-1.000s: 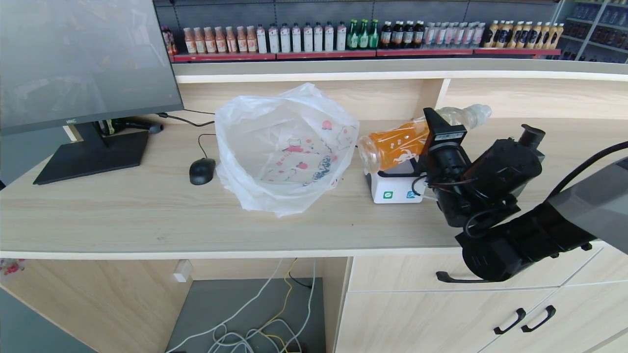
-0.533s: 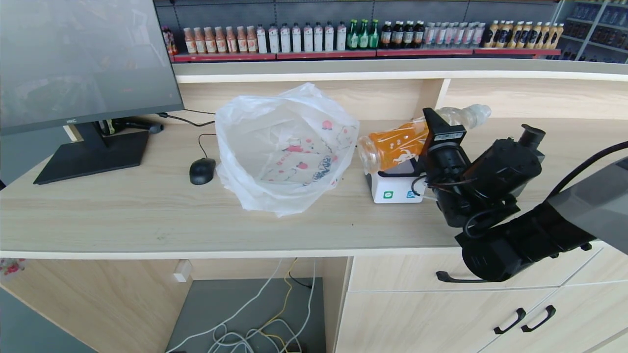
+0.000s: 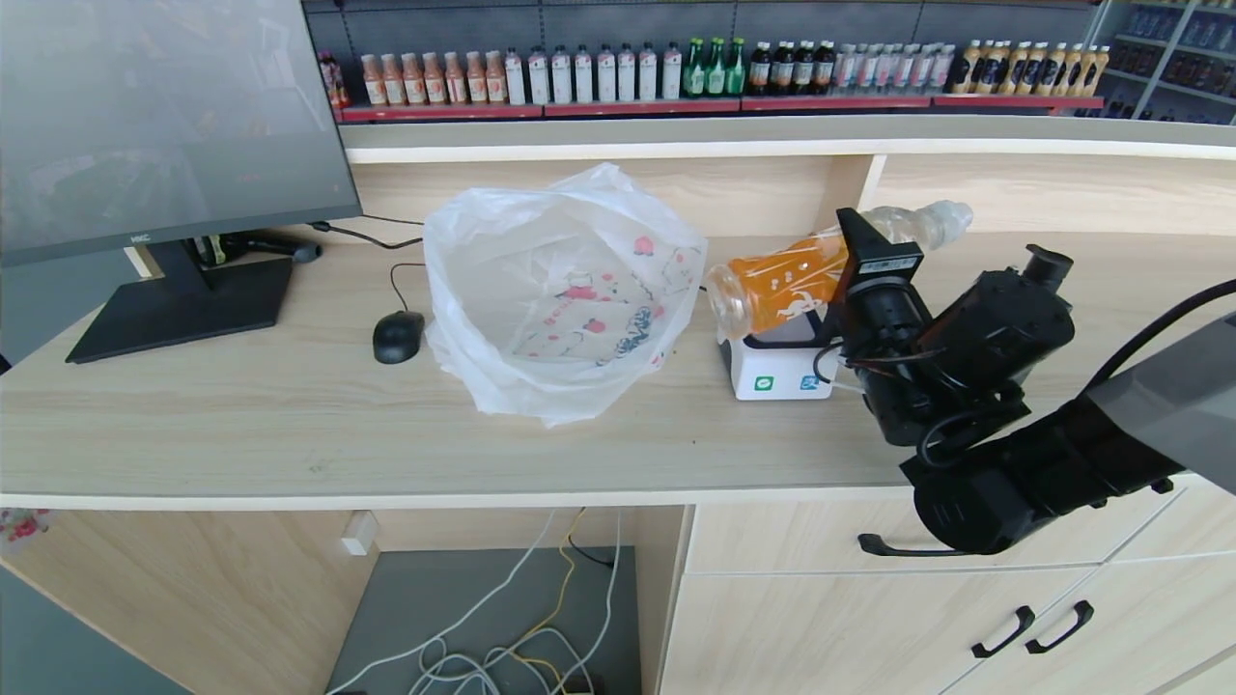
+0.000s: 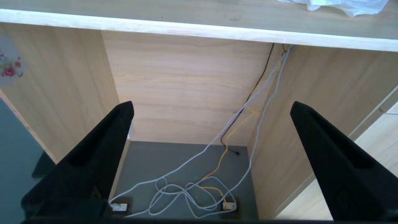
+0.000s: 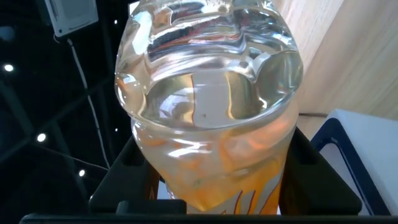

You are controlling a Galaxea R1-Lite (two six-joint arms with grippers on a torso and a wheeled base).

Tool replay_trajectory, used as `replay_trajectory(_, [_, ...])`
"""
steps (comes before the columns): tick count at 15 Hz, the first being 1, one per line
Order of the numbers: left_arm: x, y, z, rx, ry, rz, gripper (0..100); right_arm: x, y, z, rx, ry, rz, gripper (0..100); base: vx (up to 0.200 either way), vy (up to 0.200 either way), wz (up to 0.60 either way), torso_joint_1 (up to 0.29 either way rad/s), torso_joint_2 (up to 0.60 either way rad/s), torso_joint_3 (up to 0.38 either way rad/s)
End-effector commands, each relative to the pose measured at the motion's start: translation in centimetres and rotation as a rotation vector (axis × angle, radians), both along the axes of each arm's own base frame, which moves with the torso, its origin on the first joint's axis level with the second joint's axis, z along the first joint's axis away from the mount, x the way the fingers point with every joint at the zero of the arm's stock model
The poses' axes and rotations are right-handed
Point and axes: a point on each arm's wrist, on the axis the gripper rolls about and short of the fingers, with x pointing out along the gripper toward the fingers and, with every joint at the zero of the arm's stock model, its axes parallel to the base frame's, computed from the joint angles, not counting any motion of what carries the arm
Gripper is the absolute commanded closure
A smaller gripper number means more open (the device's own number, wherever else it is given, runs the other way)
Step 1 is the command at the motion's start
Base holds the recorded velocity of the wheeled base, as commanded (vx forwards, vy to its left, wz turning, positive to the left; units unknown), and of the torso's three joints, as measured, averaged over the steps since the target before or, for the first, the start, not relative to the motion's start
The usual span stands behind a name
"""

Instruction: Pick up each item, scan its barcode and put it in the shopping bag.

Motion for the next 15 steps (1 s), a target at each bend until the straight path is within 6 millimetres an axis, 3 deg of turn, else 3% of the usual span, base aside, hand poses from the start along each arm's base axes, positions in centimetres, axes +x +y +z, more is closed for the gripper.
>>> replay_trajectory(1, [0.0, 0.0, 0.0, 0.000, 0.000, 0.000, 0, -0.3, -0.1, 0.6, -0.001, -0.014, -0.003, 100, 0.000, 0.000, 0.00, 0.000, 0.00, 0.000])
replay_trajectory(4, [0.0, 0.0, 0.0, 0.000, 0.000, 0.000, 0, -0.9, 0.0, 1.5, -0.019, -0.039, -0.009, 100, 0.000, 0.000, 0.00, 0.000, 0.00, 0.000])
replay_trajectory(6, [0.0, 0.0, 0.0, 0.000, 0.000, 0.000, 0, -2.4, 0.8, 3.6, -0.065, -0.096, -0.012, 100, 0.000, 0.000, 0.00, 0.000, 0.00, 0.000])
replay_trajectory(8, [0.0, 0.0, 0.0, 0.000, 0.000, 0.000, 0, -5.6, 2.5, 6.6, -0.132, -0.192, 0.022, 100, 0.000, 0.000, 0.00, 0.000, 0.00, 0.000])
replay_trajectory(10, [0.0, 0.0, 0.0, 0.000, 0.000, 0.000, 0, -7.9, 3.6, 8.3, -0.247, -0.278, 0.041, 100, 0.000, 0.000, 0.00, 0.000, 0.00, 0.000])
replay_trajectory(15, [0.0, 0.0, 0.0, 0.000, 0.000, 0.000, 0, -10.2, 3.1, 10.2, -0.458, -0.400, -0.037, 100, 0.000, 0.000, 0.00, 0.000, 0.00, 0.000])
